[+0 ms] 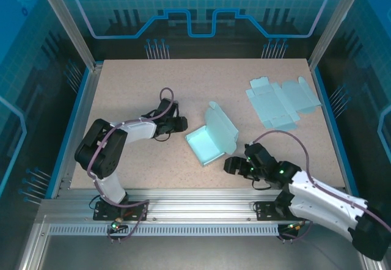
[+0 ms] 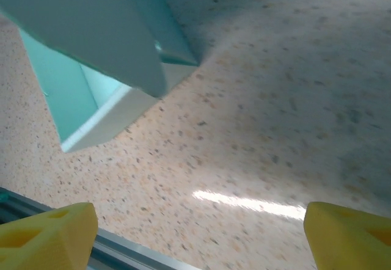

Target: Fold the paper box

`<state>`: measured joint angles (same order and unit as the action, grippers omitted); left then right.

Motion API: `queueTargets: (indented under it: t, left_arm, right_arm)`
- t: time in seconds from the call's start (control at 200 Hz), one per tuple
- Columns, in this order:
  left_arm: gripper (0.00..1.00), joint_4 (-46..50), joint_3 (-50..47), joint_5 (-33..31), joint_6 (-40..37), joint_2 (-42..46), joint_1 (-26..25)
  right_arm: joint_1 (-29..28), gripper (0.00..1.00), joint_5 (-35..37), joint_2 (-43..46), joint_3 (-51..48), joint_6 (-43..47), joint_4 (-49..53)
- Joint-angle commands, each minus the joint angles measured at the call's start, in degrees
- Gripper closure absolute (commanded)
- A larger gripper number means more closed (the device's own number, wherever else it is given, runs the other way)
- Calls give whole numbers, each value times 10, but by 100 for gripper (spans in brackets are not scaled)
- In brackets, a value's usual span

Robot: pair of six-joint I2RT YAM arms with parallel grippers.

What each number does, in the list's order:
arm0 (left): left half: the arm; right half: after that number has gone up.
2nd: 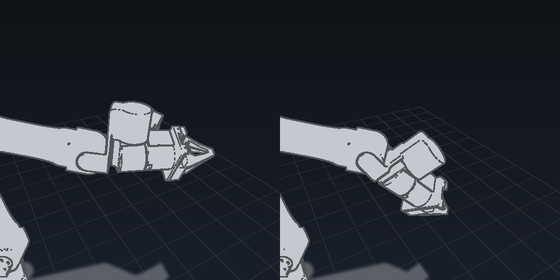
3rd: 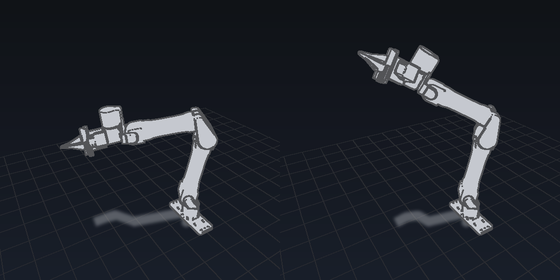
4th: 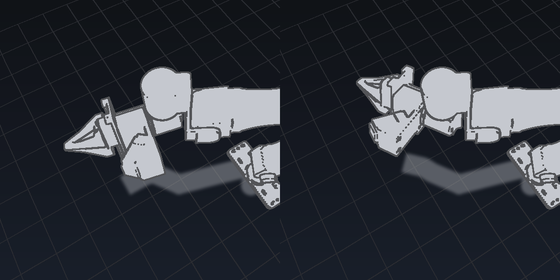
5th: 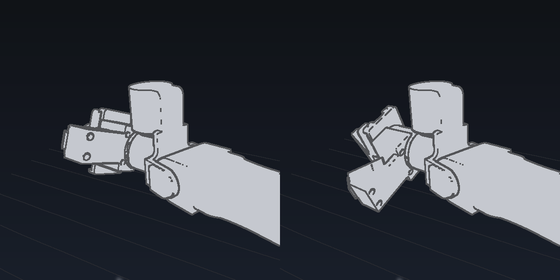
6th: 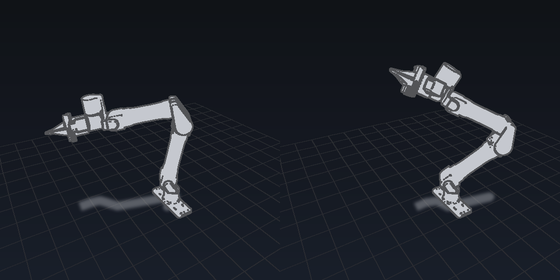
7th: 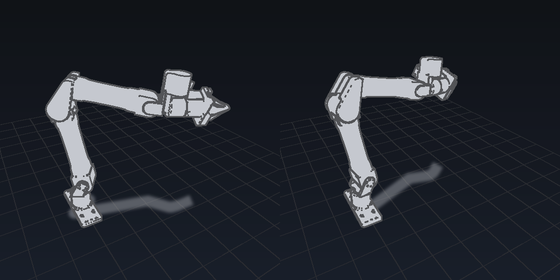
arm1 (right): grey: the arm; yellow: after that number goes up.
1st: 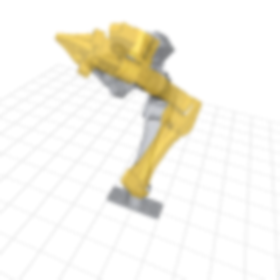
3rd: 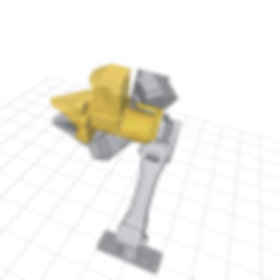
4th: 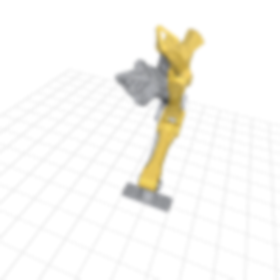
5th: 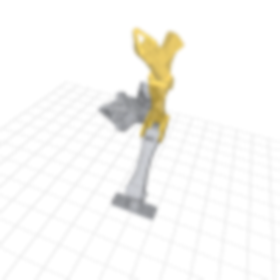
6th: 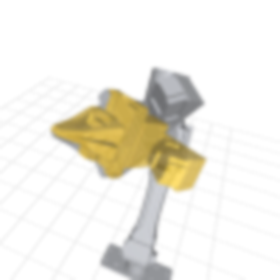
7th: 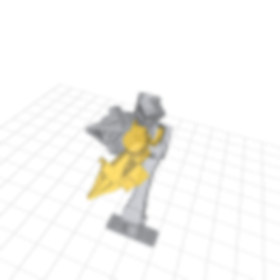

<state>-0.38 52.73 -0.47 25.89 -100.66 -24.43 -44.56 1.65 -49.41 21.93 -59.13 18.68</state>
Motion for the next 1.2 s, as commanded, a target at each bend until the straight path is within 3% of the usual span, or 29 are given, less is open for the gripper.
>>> queueTargets:
  t: [0.0, 0.235, 0.465, 0.7, 0.97, 1.196]
  left_arm:
    - [59, -11, -8, 32, -2, 5, 4]
    - [59, -36, -58, 50, 20, 35, 4]
    - [59, -61, -107, 57, 48, 65, -2]
    - [58, -71, -145, 33, 77, 101, -30]
    - [58, -65, -162, -7, 97, 141, -65]
    - [57, -5, -160, -83, 70, 181, -64]
  right_arm:
    - [-11, 12, 1, -56, 34, 3, -95]
    - [-13, 13, -35, -196, 75, 21, -174]
    - [-3, 14, -30, -266, 125, 66, -188]
    - [58, 13, -43, -303, 161, 124, -198]
    - [150, 12, -109, -370, 214, 193, -197]
    - [183, 10, -115, -362, 232, 242, -138]
